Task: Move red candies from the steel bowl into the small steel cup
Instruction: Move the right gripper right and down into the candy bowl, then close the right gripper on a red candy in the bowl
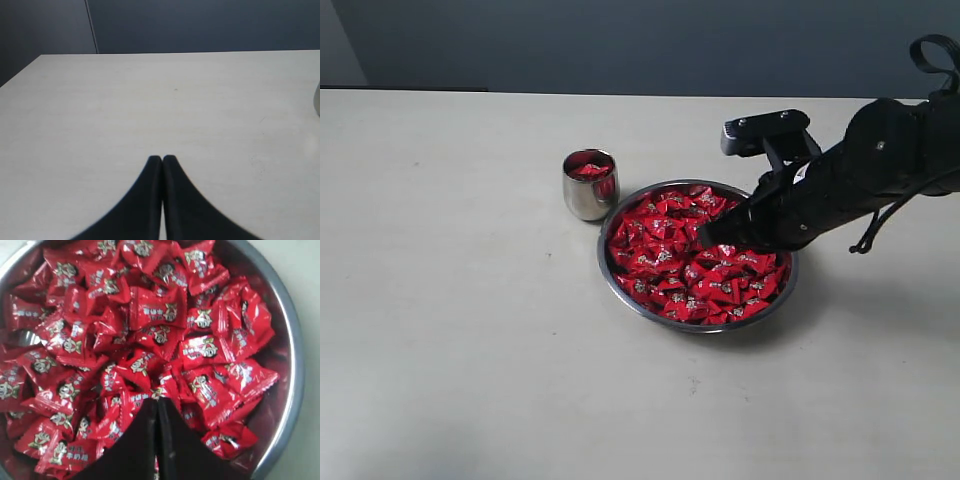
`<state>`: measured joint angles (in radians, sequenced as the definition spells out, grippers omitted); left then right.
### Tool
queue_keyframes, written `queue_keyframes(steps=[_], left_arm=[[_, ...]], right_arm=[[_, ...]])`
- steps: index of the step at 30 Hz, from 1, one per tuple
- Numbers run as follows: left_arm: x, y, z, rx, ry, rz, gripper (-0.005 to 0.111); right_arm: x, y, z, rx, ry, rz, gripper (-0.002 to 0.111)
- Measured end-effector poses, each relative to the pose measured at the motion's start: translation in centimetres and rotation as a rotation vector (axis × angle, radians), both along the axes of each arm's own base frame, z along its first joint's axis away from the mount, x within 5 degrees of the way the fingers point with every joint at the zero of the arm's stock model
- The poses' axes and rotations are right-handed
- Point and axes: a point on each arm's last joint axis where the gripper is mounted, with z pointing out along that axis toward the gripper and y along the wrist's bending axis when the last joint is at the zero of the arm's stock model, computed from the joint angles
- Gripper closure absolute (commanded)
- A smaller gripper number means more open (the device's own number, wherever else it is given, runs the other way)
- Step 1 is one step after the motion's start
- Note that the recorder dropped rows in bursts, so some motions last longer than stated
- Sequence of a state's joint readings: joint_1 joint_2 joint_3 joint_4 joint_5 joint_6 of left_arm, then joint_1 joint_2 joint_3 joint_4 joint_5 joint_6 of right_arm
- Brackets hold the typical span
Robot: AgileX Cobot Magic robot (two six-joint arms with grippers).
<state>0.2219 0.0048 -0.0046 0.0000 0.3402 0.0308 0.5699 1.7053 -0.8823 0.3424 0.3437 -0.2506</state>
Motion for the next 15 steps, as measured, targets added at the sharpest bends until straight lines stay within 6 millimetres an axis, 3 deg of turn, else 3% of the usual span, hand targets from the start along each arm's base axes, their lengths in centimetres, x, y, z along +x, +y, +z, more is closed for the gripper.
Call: queue_keyframes(steps=[15], left_arm=[[0.0,0.0,0.0,0.0,0.0,0.0,0.106]], right_arm=[[0.49,0.47,-0.87,-0.008,0.095,-0.012,0.109]])
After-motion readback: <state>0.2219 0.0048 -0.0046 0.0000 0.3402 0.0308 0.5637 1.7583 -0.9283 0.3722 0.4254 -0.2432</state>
